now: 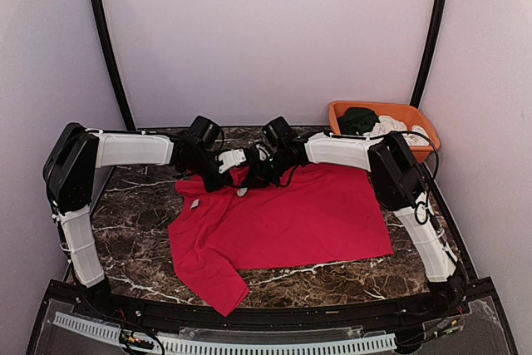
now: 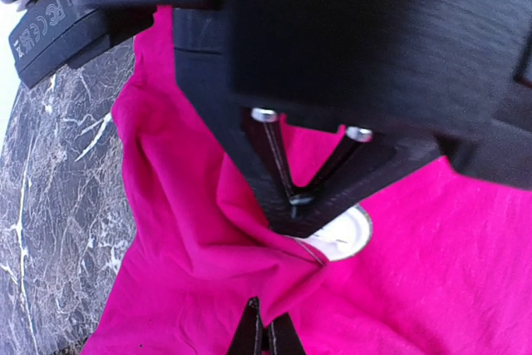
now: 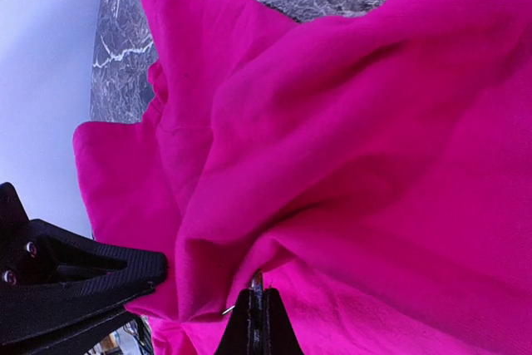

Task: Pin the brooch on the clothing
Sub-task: Cross the brooch on the flattened clothing.

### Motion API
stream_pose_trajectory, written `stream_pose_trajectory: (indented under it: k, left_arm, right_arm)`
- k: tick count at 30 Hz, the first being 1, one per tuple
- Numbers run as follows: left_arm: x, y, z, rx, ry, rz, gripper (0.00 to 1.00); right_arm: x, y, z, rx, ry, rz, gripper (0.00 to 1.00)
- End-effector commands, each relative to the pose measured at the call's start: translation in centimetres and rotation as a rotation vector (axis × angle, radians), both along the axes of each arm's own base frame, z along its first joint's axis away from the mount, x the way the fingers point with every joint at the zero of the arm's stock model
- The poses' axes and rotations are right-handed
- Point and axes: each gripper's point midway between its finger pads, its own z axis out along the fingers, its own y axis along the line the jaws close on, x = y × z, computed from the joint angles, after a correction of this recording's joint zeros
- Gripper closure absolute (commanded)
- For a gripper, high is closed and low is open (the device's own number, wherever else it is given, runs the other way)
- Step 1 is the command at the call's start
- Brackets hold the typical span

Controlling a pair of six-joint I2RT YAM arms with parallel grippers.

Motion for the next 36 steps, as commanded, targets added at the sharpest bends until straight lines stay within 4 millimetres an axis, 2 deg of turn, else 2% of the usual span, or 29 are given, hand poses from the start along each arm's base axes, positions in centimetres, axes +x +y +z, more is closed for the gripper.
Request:
stream_pose_trajectory:
  k: [1, 13, 19, 23, 36]
  left_arm:
    - [0.3, 0.2, 0.4, 0.011, -0.031, 0.022, 0.99]
    - [0.8, 0.4, 0.4, 0.014, -0.051, 0.042, 0.99]
    - [0.7, 0.2, 0.3, 0.008, -0.043, 0.040, 0.99]
    - [0.7, 0.3, 0.0, 0.015, -0.034, 0.042, 0.99]
    - [1.3, 1.0, -0.9, 0.062, -0.026, 0.085, 0.99]
  right_arm:
    - [-1.6, 0.4, 1.4, 0.022, -0.021, 0.068, 1.00]
    - [-3.3, 1.7, 2.8, 0.107, -0.028, 0.173, 1.00]
    - [-3.7, 1.9, 2.7, 0.106, -0.040, 0.199, 1.00]
    - [-4.0, 2.6, 3.6, 0.132, -0.087, 0.234, 1.00]
    - [-4.5, 2.7, 6.2, 0.220, -0.156, 0.259, 1.00]
